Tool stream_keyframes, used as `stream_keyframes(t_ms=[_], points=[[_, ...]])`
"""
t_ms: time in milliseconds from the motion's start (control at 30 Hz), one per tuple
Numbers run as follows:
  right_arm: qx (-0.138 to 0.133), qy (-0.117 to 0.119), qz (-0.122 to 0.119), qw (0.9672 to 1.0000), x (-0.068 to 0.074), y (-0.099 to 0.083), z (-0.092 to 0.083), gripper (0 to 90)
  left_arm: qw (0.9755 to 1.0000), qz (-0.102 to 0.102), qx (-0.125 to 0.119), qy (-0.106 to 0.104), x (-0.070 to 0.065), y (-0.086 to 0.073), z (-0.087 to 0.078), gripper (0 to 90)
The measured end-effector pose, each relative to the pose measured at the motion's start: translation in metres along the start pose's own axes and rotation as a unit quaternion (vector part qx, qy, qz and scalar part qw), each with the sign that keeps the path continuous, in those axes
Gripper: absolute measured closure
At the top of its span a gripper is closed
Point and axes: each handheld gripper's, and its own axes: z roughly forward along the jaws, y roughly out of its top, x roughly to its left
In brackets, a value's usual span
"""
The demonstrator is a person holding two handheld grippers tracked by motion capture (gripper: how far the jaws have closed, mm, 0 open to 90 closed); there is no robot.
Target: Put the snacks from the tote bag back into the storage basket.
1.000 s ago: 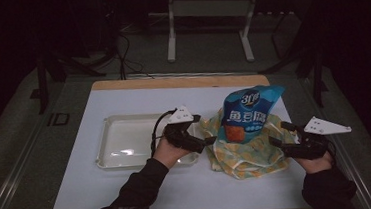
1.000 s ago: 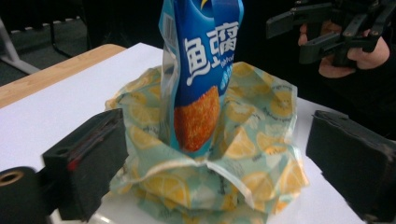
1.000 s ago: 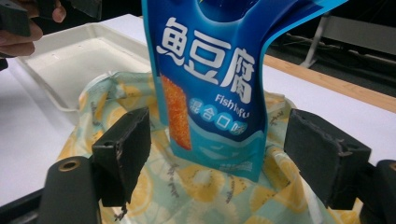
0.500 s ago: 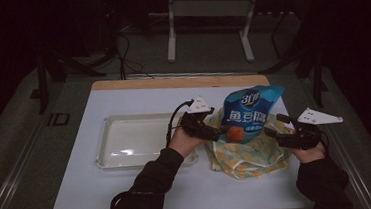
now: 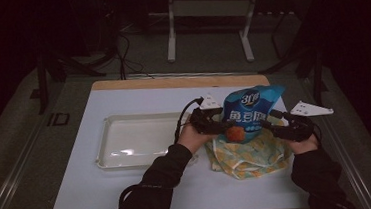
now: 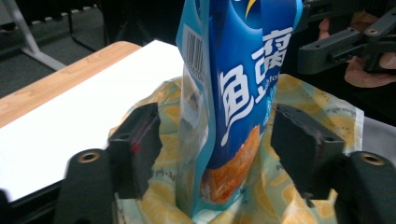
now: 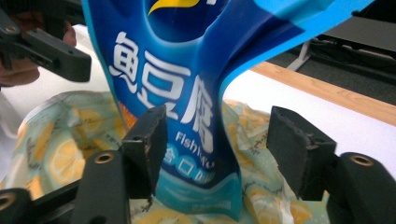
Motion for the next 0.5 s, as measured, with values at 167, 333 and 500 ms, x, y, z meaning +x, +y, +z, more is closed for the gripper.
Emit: stream_keyframes(t_ms=[167, 333, 500], points=[[0.006, -0.004, -0.012, 0.9999, 0.0, 0.003, 0.007, 48.8, 0.9998, 0.007, 0.012, 0.01, -0.001, 0.003, 0.009, 45.9], [0.008, -0.006, -0.017, 0.9998, 0.0, 0.004, 0.012, 63.9, 0.9999, 0.002, 0.01, 0.009, -0.001, 0.005, 0.014, 54.9], [0.01, -0.005, -0.024, 0.9996, 0.002, 0.005, 0.015, 71.9, 0.9998, 0.006, 0.021, 0.004, -0.002, 0.005, 0.019, 63.0]])
